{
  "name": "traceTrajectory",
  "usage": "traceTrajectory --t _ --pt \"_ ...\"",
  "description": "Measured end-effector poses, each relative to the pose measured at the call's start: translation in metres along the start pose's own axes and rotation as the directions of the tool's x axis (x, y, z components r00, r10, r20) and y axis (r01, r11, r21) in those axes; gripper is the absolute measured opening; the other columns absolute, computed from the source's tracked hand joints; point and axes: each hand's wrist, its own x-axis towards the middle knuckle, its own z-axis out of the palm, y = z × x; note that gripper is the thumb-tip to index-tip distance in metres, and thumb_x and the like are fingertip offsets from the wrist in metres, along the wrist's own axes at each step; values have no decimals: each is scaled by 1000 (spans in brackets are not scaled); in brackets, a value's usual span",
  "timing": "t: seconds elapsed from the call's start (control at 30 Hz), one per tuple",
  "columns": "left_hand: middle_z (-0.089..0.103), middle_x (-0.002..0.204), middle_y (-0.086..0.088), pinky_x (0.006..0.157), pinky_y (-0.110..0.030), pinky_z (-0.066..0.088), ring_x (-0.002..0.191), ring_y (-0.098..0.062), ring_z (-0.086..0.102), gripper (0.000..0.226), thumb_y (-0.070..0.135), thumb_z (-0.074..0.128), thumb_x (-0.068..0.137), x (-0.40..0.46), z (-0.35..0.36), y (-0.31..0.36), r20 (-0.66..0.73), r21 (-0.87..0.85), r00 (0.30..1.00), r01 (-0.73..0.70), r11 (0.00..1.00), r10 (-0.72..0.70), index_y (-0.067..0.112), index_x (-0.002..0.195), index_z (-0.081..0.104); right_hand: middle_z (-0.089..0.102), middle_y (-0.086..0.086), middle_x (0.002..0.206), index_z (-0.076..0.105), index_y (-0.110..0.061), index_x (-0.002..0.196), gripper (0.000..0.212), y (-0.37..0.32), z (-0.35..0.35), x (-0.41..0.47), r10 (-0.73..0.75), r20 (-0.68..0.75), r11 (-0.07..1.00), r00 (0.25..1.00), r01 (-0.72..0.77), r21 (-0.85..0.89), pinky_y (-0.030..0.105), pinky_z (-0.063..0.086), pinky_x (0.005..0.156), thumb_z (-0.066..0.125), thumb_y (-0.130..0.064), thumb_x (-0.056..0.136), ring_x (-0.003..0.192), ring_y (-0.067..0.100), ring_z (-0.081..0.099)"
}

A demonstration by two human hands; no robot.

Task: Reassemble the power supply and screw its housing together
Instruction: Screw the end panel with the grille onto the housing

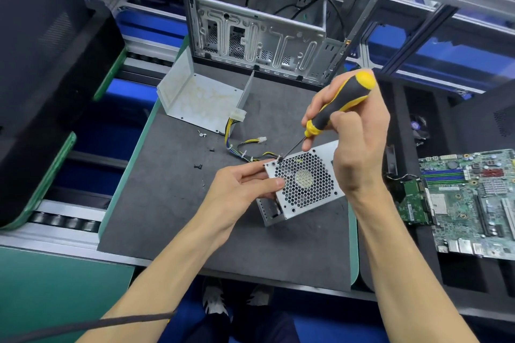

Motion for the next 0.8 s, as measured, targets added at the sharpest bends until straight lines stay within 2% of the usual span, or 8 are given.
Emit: traceTrajectory --t 0.17,0.57,0.7,0.8 --pt "78 107 -6 78 -21 57 97 -19 75 29 0 74 85 -1 1 1 -2 -9 1000 2 1000 -2 12 111 74 61 0 76 50 -22 92 24 0 3 1 -17 50 998 999 20 -67 34 48 44 38 -6 78 56 32 56" --pt "78 106 -6 79 -21 57 99 -21 75 28 1 74 85 0 -1 -1 3 8 1000 -6 1000 6 13 111 75 58 3 76 48 -17 92 19 1 8 -1 13 111 992 994 1 -127 39 50 44 40 -9 78 58 31 55" --pt "78 105 -7 80 -23 57 99 -22 74 30 3 75 85 1 -1 -1 -4 21 1000 -4 1000 4 10 114 74 60 3 81 53 -14 100 18 -3 9 -3 0 168 963 986 45 -267 43 53 54 46 -10 84 68 27 60" --pt "78 104 -9 86 -29 59 100 -25 74 30 3 75 85 1 -1 -1 -12 35 1000 -4 999 4 10 115 74 61 2 85 59 -8 108 18 -4 10 -3 -43 197 922 979 115 -369 37 54 63 60 -12 91 72 21 62"
